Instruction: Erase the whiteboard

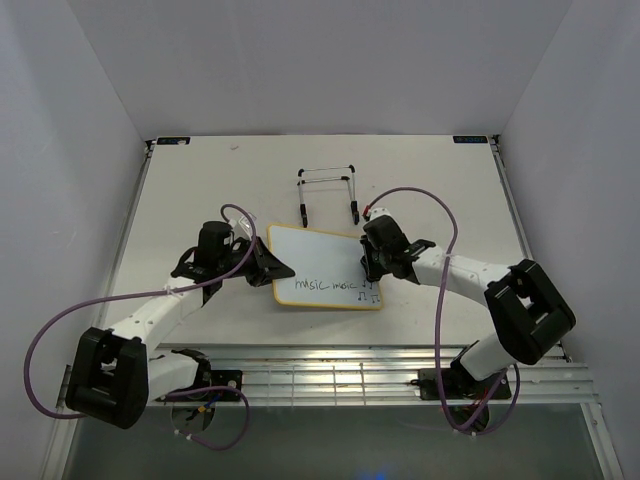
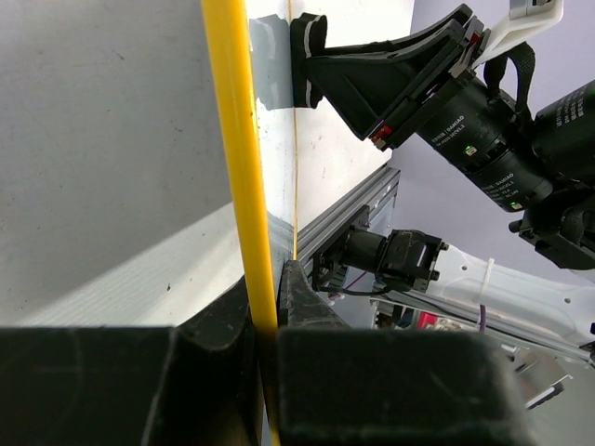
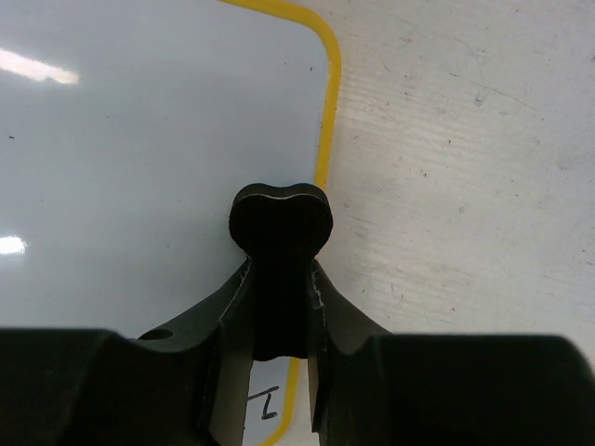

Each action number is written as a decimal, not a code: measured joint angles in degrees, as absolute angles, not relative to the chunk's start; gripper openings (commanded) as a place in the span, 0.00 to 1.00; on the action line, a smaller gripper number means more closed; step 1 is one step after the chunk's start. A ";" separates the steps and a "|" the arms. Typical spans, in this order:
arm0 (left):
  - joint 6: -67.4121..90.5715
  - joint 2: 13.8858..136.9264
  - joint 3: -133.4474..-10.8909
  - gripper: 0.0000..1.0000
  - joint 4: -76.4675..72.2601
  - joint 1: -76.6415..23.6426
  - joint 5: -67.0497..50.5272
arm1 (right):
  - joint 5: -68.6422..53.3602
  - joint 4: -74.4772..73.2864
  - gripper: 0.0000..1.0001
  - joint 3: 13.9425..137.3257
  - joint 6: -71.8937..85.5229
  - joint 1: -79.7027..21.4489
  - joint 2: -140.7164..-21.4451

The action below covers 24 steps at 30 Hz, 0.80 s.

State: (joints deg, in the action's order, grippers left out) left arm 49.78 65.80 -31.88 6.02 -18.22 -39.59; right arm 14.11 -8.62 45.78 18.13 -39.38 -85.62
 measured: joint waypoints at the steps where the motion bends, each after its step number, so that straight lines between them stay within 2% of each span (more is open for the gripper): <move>1: 50.06 66.06 -31.97 0.00 6.09 -18.13 -39.55 | 14.39 -9.15 0.08 46.33 18.13 -39.35 -86.28; 11: 50.24 66.43 -32.58 0.00 6.92 -18.02 -39.35 | 16.16 -15.16 0.08 51.90 15.88 -38.52 -91.57; 24: 50.11 66.59 -32.64 0.00 6.87 -18.20 -39.77 | 15.64 -14.63 0.08 48.73 15.62 -37.76 -89.14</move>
State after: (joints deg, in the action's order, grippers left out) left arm 50.11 66.59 -32.64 6.87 -18.20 -39.77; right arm 15.64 -14.63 48.73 15.62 -37.76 -89.14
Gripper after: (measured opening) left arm 0.156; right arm 0.285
